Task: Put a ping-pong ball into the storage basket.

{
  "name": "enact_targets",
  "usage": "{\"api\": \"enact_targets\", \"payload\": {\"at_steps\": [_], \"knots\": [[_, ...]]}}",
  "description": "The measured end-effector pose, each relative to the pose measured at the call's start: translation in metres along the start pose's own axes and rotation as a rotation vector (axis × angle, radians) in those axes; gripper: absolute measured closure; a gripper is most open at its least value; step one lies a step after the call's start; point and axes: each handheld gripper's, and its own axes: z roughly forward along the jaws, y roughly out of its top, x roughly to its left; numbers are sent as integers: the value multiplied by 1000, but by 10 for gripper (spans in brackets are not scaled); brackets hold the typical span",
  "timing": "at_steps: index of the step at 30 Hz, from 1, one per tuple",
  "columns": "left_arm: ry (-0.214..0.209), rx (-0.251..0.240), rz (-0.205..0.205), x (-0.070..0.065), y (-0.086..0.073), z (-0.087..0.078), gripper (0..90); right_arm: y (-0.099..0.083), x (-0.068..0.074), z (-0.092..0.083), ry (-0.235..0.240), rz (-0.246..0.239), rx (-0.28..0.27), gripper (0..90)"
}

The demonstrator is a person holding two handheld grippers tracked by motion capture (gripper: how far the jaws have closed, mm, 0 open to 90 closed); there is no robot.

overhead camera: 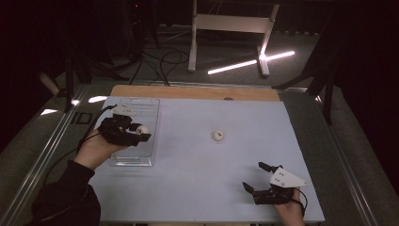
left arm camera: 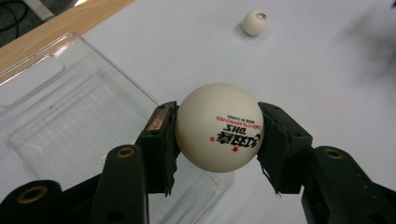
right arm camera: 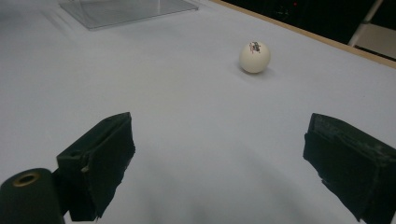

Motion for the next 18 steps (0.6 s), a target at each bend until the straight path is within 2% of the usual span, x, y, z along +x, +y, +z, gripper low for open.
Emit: {"api": "enact_targets", "payload": {"at_steps": [1,5,6,10,15,18], "knots": [[0,-5,-19,1,0,1,521,0,0,0,0,0,1,85],[23,-5,-49,7,1,6,521,0,0,0,-1,1,0,86],[33,-5,-68,10,1,8,521,0,0,0,-1,-1,0,85],[65,16,-115,19,1,17,521,-1,-1,0,-1,3,2,85],[79,32,-133,22,-1,27,520,-1,-1,0,-2,6,0,86],[82,41,-131,22,-1,30,520,-1,-1,0,-4,5,2,85]]}}
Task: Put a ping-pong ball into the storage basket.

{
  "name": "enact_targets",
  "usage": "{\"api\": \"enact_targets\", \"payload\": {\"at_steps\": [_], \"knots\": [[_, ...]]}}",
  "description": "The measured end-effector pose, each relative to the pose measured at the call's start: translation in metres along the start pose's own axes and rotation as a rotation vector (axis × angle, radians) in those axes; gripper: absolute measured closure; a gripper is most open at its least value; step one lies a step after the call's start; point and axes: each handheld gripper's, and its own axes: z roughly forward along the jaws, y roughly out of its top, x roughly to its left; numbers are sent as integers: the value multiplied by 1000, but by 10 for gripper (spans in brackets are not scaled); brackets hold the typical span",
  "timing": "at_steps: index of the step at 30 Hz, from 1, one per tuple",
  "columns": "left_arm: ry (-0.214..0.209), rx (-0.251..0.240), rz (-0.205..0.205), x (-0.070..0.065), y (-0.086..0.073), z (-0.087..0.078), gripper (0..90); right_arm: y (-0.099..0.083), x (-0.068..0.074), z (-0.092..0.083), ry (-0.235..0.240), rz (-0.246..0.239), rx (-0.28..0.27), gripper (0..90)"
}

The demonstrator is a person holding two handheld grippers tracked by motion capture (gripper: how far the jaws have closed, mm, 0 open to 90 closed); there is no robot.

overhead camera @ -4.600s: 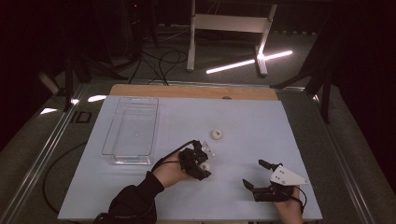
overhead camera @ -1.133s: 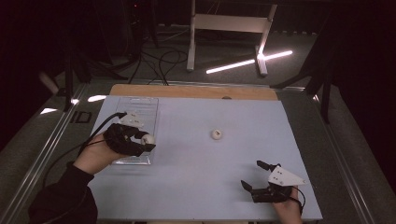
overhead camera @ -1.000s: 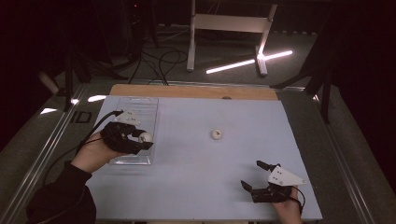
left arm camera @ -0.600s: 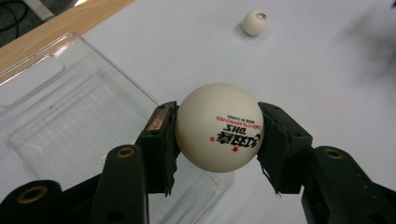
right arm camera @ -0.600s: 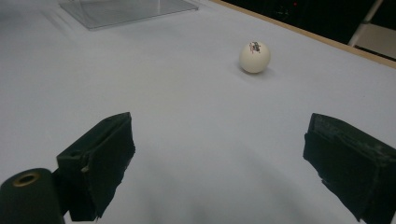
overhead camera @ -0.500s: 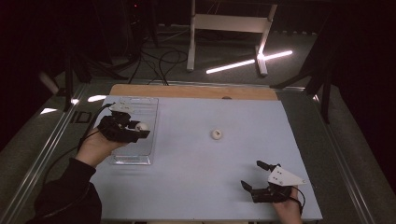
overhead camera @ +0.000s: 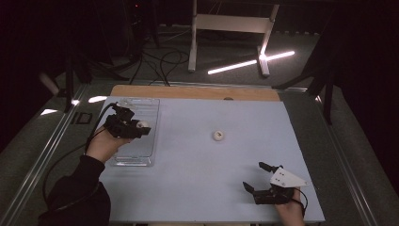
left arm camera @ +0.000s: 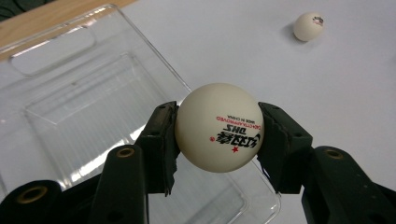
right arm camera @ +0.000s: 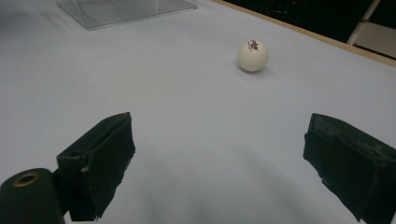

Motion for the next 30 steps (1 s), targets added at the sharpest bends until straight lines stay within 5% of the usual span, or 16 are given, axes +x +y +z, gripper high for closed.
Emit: {"api": "enact_targets", "payload": {"at_steps": [19,30], "knots": [[41,119,-54,10,6,37,520,0,0,0,2,-1,2,85],[28,181,-81,14,3,50,519,0,0,-1,1,1,2,86]]}}
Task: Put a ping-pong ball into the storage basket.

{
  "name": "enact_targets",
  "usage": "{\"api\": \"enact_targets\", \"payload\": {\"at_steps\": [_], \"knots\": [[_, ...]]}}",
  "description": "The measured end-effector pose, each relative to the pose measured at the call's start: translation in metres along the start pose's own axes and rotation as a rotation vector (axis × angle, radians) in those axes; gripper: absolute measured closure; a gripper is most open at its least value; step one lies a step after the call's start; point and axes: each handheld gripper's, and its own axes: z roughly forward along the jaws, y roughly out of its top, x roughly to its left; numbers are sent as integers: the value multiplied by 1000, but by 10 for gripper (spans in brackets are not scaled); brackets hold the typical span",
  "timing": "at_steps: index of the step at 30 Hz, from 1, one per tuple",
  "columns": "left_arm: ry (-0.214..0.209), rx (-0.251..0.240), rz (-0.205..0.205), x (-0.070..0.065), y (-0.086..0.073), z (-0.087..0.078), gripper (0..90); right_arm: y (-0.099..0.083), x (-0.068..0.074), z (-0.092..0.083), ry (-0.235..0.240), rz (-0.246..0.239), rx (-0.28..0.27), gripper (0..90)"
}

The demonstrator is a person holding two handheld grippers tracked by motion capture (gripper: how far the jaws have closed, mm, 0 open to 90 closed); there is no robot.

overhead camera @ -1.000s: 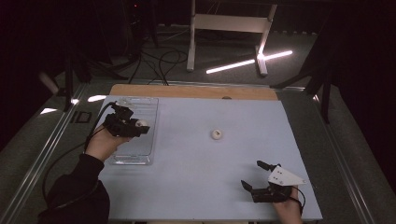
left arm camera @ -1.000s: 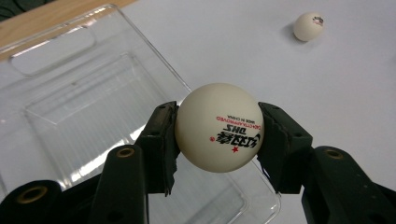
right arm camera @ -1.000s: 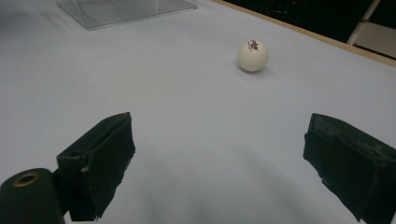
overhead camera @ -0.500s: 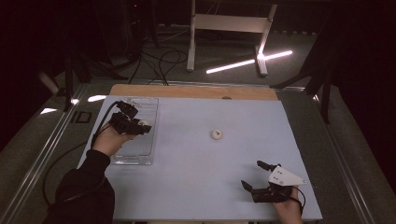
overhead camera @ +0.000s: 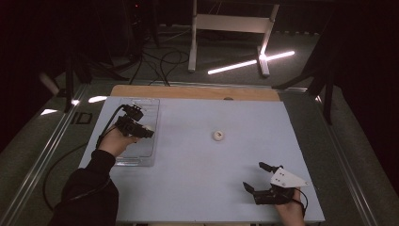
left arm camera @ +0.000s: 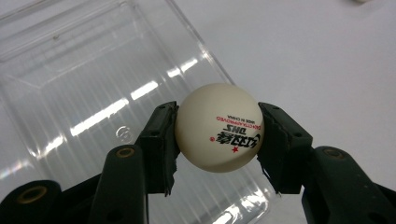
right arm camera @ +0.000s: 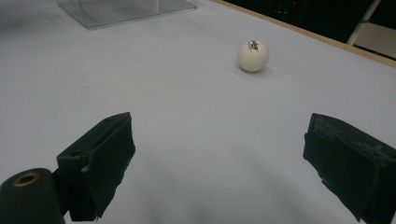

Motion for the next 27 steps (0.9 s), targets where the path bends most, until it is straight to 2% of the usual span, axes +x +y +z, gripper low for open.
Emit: {"api": "enact_targets", "payload": {"at_steps": [5,6,8,10,12,16,18,20,22,23,26,27], "knots": [[-6,14,-1,1,-1,6,519,0,-1,0,-1,0,-1,86],[-16,34,-6,1,-1,9,519,0,-1,0,-1,1,-1,86],[0,48,-16,3,-2,12,519,0,0,0,-1,0,0,86],[-15,59,-24,4,-2,14,519,0,0,-1,-2,0,-3,86],[3,69,-19,4,-3,17,519,0,-1,-1,-2,1,-2,86],[-3,75,-34,6,-4,19,518,0,0,-1,-1,1,-1,86],[-30,83,-51,8,-5,21,518,0,0,-1,-2,1,-2,86],[-18,93,-50,8,-5,22,518,0,-1,-1,-2,-1,-2,86],[-29,96,-56,9,-6,23,518,0,-1,-1,-2,-1,-1,86],[-16,102,-48,9,-6,23,518,0,0,-1,-2,0,-1,86],[-18,96,-58,9,-6,23,512,-1,-1,-1,-2,0,0,86],[1,94,-65,10,-5,22,490,-1,-1,-1,-4,-1,1,86]]}}
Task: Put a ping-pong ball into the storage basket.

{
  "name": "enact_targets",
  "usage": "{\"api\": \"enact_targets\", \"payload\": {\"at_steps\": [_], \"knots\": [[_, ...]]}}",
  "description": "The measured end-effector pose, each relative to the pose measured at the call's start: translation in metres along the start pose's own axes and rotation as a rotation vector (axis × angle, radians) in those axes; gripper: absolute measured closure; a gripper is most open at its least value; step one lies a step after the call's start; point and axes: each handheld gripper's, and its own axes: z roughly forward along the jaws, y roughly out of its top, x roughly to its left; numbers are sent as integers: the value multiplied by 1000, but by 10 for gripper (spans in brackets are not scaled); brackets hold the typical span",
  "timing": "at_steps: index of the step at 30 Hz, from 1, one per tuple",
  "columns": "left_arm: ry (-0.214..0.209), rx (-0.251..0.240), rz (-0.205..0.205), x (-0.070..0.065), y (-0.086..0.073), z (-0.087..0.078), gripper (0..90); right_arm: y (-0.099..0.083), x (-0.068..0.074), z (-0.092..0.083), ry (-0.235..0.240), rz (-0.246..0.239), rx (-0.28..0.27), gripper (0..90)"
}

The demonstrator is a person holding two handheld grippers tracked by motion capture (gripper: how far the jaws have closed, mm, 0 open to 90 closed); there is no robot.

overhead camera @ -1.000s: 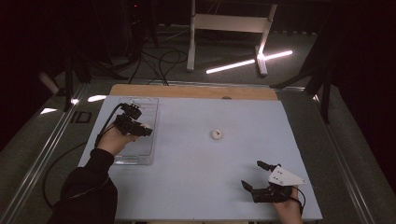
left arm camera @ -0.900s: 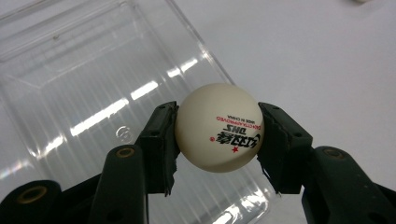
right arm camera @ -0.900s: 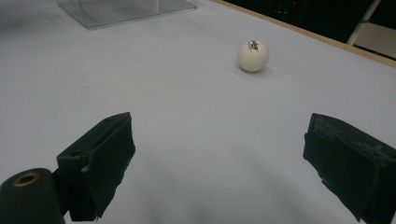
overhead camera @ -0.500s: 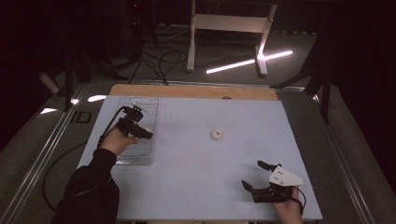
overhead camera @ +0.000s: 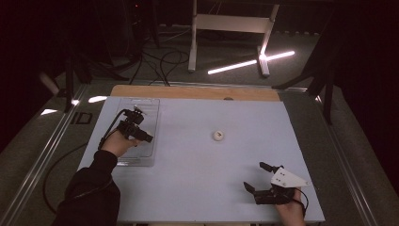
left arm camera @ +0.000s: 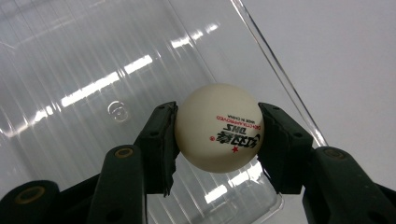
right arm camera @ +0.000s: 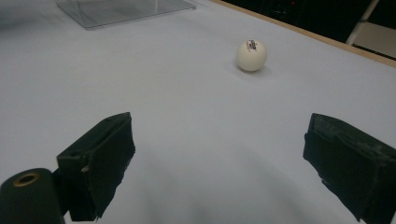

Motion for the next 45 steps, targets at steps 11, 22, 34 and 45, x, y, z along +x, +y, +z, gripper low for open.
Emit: {"api": "enact_targets", "payload": {"at_steps": [11,22,34,45], "knots": [[24,-47,-54,1,2,-16,255,0,0,0,0,1,1,86],[-49,-86,-8,-7,4,-30,7,0,0,1,-1,0,3,86],[-118,-139,96,-24,1,-30,5,0,0,1,2,2,4,86],[-137,-155,146,-41,5,-36,5,0,1,0,-1,0,3,86]]}}
